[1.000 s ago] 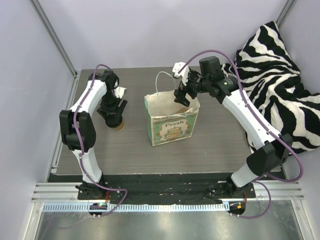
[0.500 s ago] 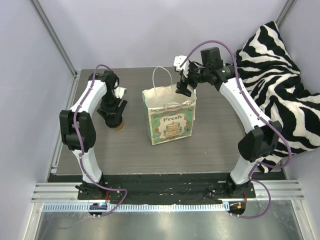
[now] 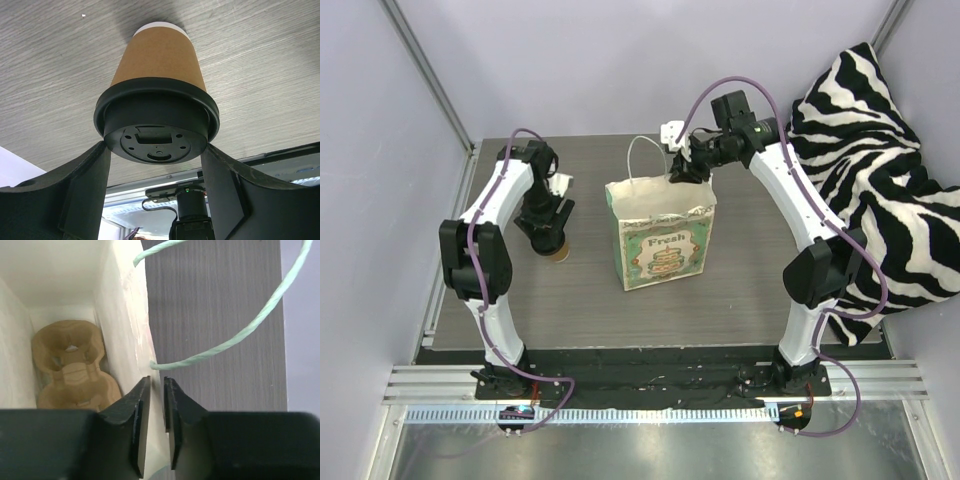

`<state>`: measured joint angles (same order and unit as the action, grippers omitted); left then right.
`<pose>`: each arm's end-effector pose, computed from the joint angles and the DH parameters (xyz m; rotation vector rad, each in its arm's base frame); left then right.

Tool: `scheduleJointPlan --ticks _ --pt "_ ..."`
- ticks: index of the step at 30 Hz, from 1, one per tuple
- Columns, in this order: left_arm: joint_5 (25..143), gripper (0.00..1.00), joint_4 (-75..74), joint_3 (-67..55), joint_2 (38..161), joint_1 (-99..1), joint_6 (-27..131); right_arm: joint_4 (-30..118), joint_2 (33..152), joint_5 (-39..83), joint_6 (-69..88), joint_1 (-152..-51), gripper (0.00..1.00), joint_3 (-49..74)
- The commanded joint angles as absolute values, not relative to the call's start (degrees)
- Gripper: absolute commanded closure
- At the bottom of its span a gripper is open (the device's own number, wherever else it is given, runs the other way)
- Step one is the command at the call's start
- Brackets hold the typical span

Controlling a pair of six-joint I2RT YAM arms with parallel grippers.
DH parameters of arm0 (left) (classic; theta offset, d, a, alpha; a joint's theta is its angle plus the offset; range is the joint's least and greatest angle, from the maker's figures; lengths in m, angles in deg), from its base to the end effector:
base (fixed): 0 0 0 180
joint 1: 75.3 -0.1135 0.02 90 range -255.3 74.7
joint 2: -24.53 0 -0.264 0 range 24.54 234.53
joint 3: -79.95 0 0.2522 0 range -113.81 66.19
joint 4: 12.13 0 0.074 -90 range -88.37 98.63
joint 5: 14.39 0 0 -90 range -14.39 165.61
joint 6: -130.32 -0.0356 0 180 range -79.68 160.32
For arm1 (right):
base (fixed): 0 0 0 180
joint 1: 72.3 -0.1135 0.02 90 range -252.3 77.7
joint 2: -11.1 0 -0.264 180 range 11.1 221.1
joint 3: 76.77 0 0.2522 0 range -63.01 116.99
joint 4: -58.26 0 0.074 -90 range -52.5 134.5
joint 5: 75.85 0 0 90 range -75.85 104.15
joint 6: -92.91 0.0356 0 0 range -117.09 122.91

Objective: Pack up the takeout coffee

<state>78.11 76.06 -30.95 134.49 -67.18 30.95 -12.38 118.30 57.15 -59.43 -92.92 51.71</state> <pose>0.3636 -0.0535 0.2563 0.4718 3.0562 -0.0667 0.3642 0.1630 0.3813 -1.6842 1.4243 0.5156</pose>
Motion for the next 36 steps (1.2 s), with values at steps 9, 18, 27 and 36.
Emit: scheduleJointPlan --ticks 9,18,27,36 --pt "81.32 0.19 77.74 -35.05 136.16 -67.21 31.35 -17.37 116.04 58.89 -59.06 -93.22 0.99 53.45" --pt "83.17 0.0 79.32 -39.36 133.53 -67.21 31.27 -12.81 110.95 57.57 -51.41 -93.3 0.99 50.03" --pt "93.26 0.0 70.03 -46.22 117.72 -68.97 31.44 -1.21 100.49 46.86 -39.2 -95.58 0.99 40.1" --pt "100.41 0.22 49.01 -32.09 96.53 -50.72 13.56 11.53 91.0 33.85 -27.33 -103.41 0.99 24.73"
